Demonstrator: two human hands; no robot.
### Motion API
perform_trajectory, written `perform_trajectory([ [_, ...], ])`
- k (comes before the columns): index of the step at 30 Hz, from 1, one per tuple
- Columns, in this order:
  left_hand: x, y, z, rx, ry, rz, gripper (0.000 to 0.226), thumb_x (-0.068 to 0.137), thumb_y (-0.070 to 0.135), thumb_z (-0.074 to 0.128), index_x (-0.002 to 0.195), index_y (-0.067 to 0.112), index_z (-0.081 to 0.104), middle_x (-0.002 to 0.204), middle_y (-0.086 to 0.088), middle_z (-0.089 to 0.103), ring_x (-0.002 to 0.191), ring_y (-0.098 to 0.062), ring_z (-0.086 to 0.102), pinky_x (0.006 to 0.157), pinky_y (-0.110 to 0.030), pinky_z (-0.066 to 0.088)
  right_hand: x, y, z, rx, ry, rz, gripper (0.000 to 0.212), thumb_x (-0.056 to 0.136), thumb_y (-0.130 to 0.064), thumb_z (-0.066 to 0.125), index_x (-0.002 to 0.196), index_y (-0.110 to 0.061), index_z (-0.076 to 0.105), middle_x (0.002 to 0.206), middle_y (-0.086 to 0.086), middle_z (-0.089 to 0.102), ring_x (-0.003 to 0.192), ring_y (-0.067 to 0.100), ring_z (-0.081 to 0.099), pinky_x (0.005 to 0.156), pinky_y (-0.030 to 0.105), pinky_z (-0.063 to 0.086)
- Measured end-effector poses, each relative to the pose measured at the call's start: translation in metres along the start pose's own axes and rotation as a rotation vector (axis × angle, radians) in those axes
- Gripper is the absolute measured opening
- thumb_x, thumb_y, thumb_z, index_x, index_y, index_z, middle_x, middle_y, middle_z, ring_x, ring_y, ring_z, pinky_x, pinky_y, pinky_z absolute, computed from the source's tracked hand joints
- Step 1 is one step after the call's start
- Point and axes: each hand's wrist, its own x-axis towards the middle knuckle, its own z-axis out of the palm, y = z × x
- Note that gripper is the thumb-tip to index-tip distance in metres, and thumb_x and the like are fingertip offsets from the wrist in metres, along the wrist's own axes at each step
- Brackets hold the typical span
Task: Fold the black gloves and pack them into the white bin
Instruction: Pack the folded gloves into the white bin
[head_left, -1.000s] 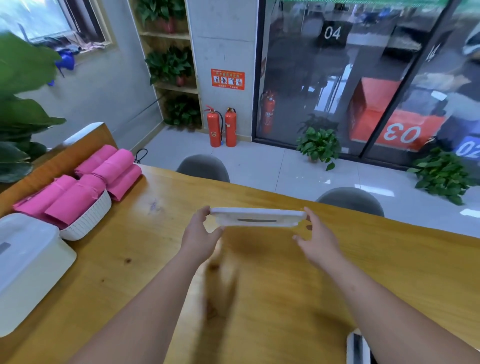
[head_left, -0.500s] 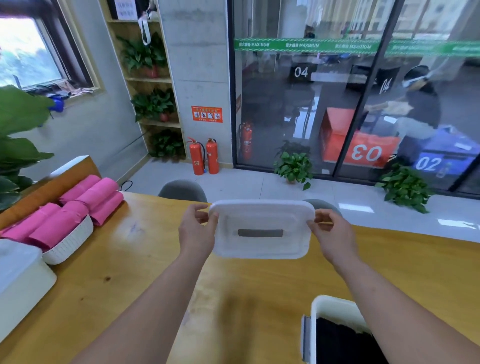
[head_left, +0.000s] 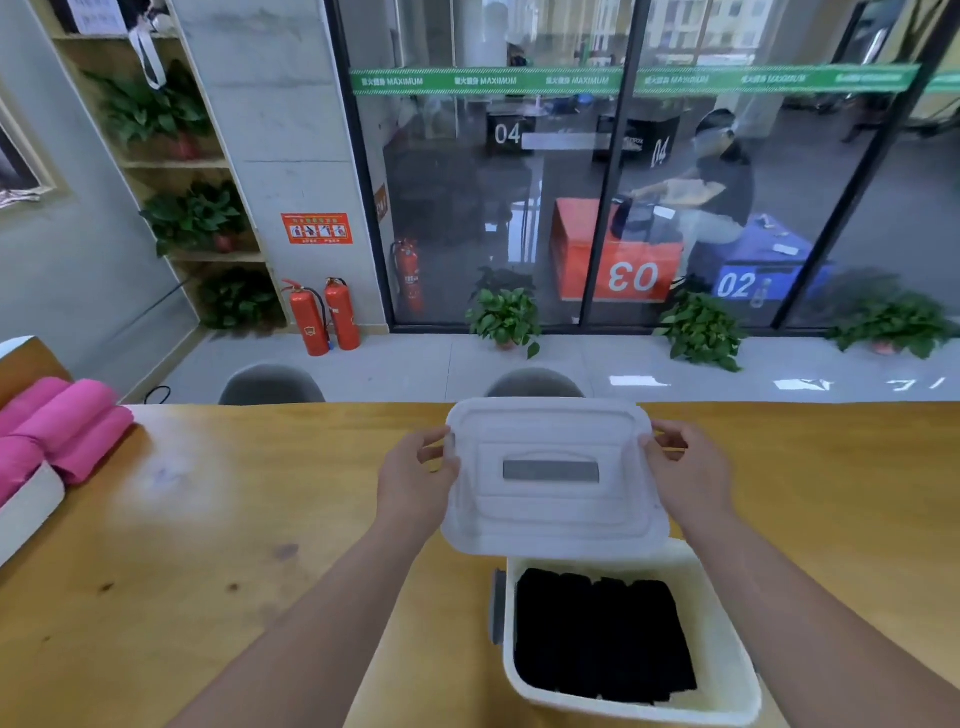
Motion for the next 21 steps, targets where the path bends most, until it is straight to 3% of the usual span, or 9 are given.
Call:
perform_trajectory([
  [6,-0.042,-0.025,0.044,0.115,-0.141,-0.047,0.042,0.095,0.02,0.074,0.132,0.039,0.068,0.116,0.01,0.073,0.098,0.0,0.069,0.074,-0.023,0.054,-0.017,0.064,-0.042,-0.204,-0.073,0.075,0.038,0.093,-0.028,0.076,0.13,-0.025,0.069,0.11,-0.01,0.068,0.095,0.014,0.066,0.075,0.03,0.046],
  [10,-0.063,-0.038,0.06,0.169,-0.166,-0.081,0.041,0.096,0.019,0.073,0.134,0.034,0.068,0.113,0.013,0.07,0.095,0.002,0.068,0.065,-0.014,0.047,-0.029,0.094,-0.056,-0.311,-0.105,0.088,0.038,0.093,-0.026,0.075,0.131,-0.024,0.07,0.11,-0.005,0.068,0.091,0.017,0.067,0.077,0.029,0.045],
  [16,-0.087,-0.051,0.068,0.25,-0.167,-0.075,0.045,0.094,0.025,0.074,0.138,0.032,0.067,0.115,0.013,0.072,0.095,0.0,0.069,0.068,-0.022,0.053,-0.044,0.126,-0.064,-0.366,-0.155,0.121,0.042,0.095,-0.035,0.071,0.137,-0.032,0.067,0.115,-0.003,0.067,0.088,0.008,0.067,0.062,0.022,0.044],
  [21,-0.104,-0.056,0.068,0.285,-0.172,-0.056,0.049,0.092,0.026,0.078,0.139,0.032,0.065,0.119,0.014,0.071,0.1,-0.003,0.07,0.072,-0.017,0.049,-0.061,0.138,-0.066,-0.42,-0.165,0.111,0.041,0.097,-0.036,0.067,0.137,-0.03,0.065,0.121,-0.001,0.063,0.093,0.013,0.065,0.071,0.028,0.045],
])
